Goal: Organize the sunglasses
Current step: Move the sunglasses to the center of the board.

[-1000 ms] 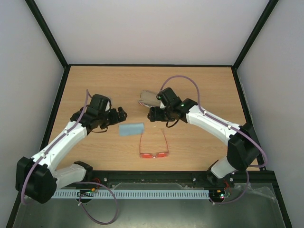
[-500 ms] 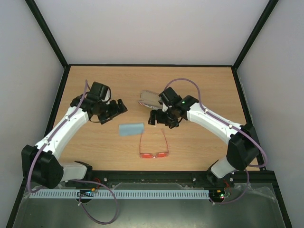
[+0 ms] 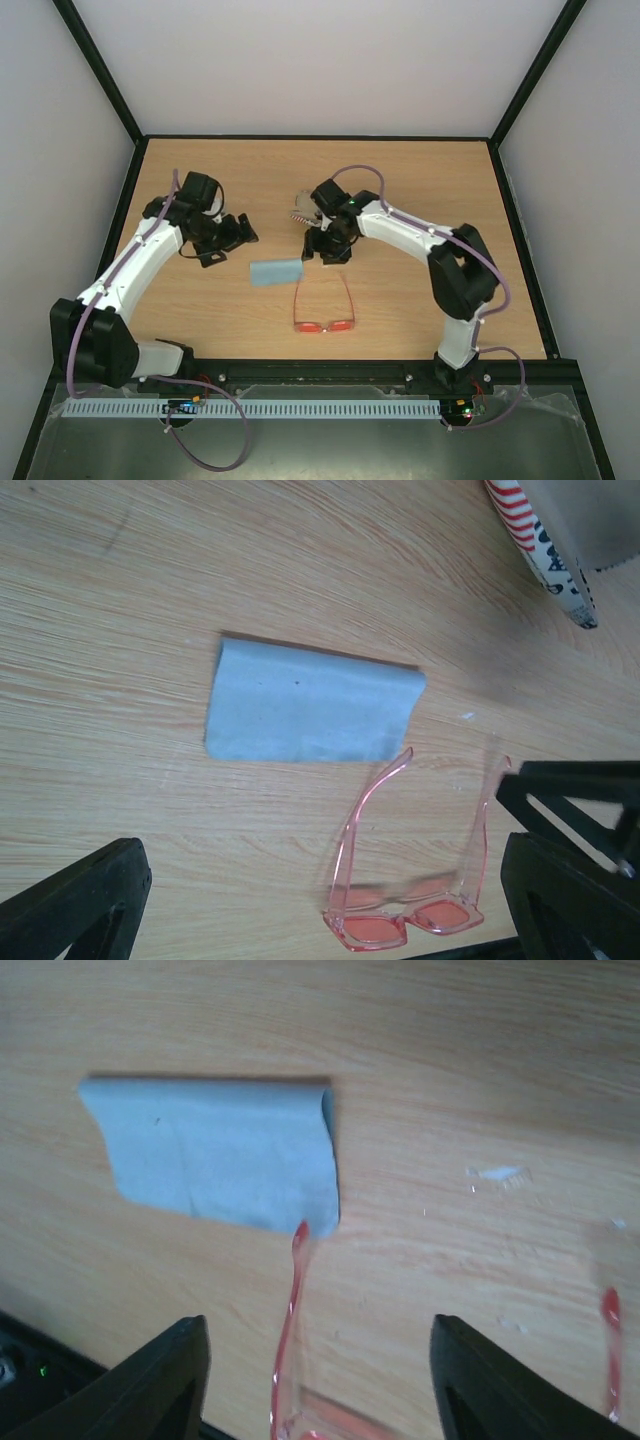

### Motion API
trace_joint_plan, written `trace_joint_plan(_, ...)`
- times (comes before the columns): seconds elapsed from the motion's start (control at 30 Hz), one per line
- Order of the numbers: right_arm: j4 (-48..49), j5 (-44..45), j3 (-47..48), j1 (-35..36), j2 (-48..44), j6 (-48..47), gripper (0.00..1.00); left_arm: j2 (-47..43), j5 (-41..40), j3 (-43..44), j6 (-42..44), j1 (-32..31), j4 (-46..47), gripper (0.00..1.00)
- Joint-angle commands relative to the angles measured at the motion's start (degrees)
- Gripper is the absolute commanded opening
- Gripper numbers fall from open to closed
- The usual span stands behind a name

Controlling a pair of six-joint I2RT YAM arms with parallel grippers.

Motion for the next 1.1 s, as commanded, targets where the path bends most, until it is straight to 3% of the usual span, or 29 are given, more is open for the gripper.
trace_joint_plan(0.0, -0.75, 0.16, 5.83, 1.24, 7.42, 0.30, 0.59, -0.80, 1.01, -0.22, 2.88, 2.30, -2.59, 0.99)
trace_joint_plan(0.4, -7.54, 11.64, 17.24, 7.12, 19.10, 0.72, 0.29, -1.01, 0.77, -0.51, 4.72, 2.94, -4.22, 0.99)
trace_joint_plan(1.07, -8.46, 15.54, 14.81, 7.93, 19.44, 2.12, 0.27, 0.26, 0.24, -0.47, 6.44, 2.94, -4.83, 0.99)
